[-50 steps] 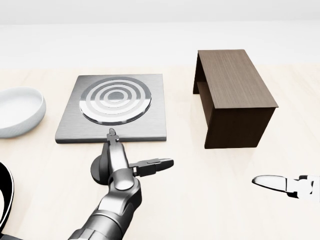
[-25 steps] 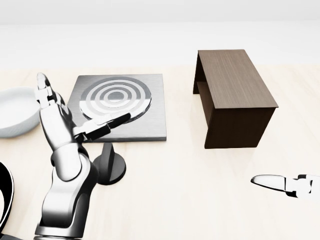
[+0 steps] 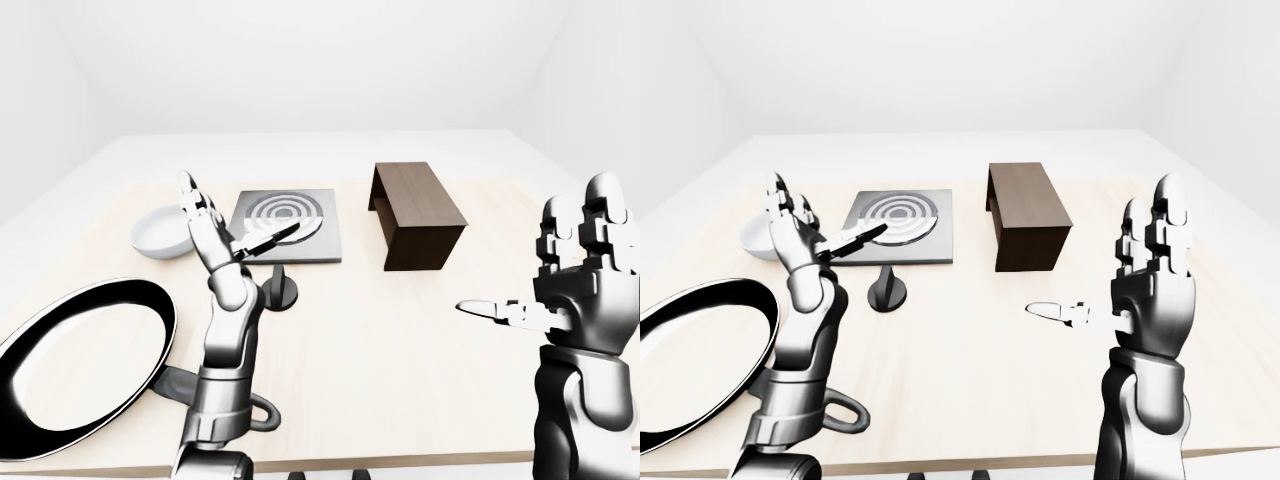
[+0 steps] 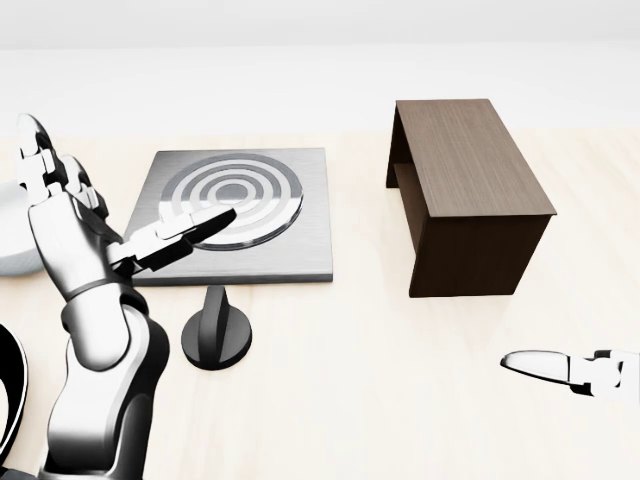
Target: Turn on the stove.
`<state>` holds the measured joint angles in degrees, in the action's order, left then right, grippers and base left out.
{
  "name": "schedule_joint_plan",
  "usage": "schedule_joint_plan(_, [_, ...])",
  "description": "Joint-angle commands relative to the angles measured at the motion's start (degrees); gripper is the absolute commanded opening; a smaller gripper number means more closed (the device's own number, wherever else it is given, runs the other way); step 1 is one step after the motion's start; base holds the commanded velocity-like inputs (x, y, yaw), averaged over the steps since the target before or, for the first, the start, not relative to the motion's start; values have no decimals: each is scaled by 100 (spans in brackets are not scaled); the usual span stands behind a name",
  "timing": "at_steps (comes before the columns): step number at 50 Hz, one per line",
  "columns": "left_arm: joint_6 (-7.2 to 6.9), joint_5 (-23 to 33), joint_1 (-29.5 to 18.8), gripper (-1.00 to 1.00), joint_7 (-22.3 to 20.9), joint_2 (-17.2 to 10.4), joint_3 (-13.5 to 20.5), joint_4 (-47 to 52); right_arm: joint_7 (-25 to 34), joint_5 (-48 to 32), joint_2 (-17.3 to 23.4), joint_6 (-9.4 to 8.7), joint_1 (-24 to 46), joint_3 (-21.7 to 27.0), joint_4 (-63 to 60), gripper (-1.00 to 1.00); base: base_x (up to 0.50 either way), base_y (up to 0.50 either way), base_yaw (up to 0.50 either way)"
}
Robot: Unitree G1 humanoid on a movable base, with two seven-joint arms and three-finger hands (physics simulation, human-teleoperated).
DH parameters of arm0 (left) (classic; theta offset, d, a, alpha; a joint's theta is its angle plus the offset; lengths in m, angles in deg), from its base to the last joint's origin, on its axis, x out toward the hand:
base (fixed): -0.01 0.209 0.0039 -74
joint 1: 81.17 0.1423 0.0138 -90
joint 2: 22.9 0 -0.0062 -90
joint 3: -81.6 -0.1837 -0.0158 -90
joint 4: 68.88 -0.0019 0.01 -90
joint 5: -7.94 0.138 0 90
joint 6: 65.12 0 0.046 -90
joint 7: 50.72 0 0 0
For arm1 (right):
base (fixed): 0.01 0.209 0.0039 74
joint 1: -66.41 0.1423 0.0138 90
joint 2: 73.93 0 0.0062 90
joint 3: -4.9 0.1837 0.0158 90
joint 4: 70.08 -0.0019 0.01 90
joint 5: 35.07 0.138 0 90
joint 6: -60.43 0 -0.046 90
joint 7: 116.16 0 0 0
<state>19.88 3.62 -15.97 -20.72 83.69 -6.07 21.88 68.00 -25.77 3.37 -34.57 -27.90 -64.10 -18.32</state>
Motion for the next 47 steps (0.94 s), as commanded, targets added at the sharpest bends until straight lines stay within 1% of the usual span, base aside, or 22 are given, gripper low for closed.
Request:
schedule_joint_plan(1, [0,-236,118,100,0,-3,91,404,-48,-53,-3,0,4,-17,33,100,0,0,0])
schedule_joint_plan(5, [0,-218,101,100,0,-12,97,354,-46,-60,-10,0,-7,-28,34,100,0,0,0])
schedule_joint_plan(10, [0,-208,122,100,0,-6,89,577,-39,-55,-9,0,-10,-16,50,100,0,0,0])
schedule_joint_plan(17, [0,-275,137,100,0,-48,111,1752,-43,-65,-7,0,-4,-28,49,100,0,0,0])
schedule_joint_plan(18, [0,-374,122,100,0,-47,145,2021,-40,-60,-6,0,-5,-21,43,100,0,0,0])
schedule_joint_plan(19, [0,-382,121,100,0,-49,146,2037,-39,-59,-6,0,-5,-21,42,100,0,0,0])
schedule_joint_plan(24, [0,-451,67,100,0,-95,162,2752,-48,-67,-1,0,13,-33,23,100,0,0,0])
schedule_joint_plan(27, [0,-366,103,100,0,-95,108,2926,-44,-64,3,0,16,-26,36,100,0,0,0])
schedule_joint_plan(32, [0,-371,92,100,0,-79,142,3107,-50,-69,10,0,36,-35,63,100,0,0,0])
schedule_joint_plan(47, [0,-391,104,100,0,-82,150,3144,-51,-71,5,0,19,-41,45,100,0,0,0])
